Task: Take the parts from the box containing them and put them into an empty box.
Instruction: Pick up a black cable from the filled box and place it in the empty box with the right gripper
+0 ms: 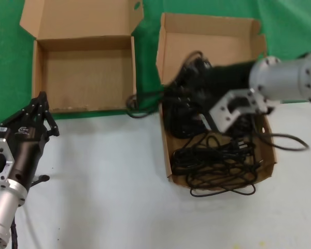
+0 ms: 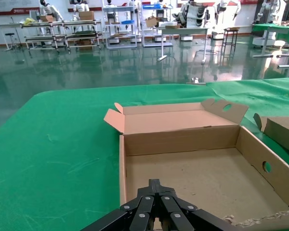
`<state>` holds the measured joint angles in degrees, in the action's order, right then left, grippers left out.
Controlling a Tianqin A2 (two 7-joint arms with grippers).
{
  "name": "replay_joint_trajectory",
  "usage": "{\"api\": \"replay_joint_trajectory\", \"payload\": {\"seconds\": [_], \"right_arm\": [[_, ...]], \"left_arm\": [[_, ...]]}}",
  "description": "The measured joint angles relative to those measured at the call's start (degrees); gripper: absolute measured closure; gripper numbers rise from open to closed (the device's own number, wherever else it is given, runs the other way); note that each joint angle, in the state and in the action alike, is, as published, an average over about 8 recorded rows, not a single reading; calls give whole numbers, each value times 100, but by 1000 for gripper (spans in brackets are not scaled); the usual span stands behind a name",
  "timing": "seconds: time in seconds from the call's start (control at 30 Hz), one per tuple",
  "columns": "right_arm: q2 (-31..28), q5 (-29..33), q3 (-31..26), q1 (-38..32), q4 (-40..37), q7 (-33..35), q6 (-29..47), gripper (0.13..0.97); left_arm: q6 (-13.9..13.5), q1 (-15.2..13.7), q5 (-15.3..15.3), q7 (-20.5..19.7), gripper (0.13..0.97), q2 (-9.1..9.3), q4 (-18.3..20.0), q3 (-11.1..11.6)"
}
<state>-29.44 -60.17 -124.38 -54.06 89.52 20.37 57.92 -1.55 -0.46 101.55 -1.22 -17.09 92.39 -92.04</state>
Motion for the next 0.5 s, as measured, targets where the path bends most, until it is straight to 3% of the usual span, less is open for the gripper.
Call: {"api": "replay_joint_trajectory", "payload": {"seconds": [0.5], "right_arm": [[1234, 176, -323, -1005, -1383, 164, -521, 917]], "left_arm": [[0, 0, 0, 0, 952, 0, 0, 0]]}}
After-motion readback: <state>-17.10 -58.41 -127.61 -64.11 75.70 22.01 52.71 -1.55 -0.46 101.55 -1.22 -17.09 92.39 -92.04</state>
